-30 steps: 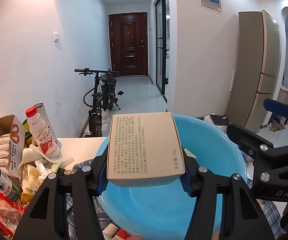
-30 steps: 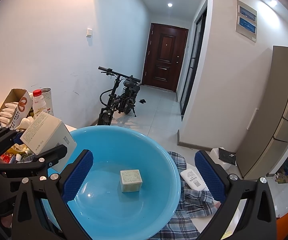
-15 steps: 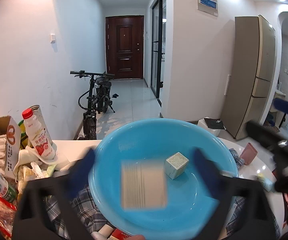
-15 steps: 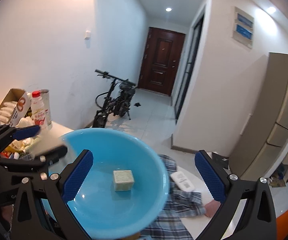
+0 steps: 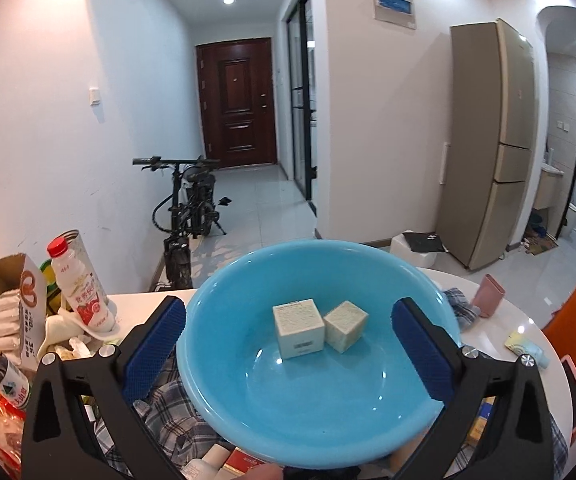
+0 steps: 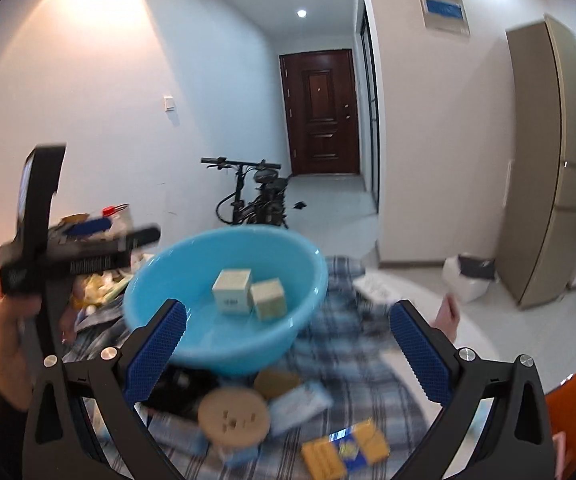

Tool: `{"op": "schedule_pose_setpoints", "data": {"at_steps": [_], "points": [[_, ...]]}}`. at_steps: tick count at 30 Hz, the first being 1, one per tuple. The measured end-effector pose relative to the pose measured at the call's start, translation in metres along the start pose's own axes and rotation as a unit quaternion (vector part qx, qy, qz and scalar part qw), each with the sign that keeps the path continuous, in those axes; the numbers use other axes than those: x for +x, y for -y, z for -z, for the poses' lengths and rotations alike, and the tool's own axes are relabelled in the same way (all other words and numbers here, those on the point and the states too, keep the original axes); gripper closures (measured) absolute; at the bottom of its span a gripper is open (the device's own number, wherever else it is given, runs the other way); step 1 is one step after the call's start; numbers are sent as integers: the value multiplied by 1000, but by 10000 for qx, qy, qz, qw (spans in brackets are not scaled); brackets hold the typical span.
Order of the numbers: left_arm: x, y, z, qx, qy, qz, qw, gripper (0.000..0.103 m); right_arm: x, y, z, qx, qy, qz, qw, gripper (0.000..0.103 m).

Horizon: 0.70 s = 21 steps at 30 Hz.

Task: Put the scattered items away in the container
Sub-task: 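Move both tools back toward the items on the plaid shirt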

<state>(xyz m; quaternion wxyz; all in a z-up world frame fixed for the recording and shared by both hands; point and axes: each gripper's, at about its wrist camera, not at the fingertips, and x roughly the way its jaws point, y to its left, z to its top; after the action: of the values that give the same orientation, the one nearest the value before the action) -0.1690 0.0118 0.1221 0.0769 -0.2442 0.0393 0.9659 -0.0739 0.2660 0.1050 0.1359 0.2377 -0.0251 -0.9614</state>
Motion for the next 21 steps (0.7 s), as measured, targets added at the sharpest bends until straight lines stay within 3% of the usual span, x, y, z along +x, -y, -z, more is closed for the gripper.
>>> {"op": "schedule_pose_setpoints", "data": {"at_steps": [5, 11, 21], "points": [[-8, 3, 0, 54, 93, -80, 9999, 0, -8, 0, 55, -324, -643, 14, 9974, 0], [-9, 4, 0, 94, 53, -13, 9999, 0, -3, -8, 111, -842, -1418, 239, 9860, 0], [-10, 0, -1, 23, 24, -49, 10000, 0, 31, 21, 164, -443, -2037, 167, 9779, 0]]}}
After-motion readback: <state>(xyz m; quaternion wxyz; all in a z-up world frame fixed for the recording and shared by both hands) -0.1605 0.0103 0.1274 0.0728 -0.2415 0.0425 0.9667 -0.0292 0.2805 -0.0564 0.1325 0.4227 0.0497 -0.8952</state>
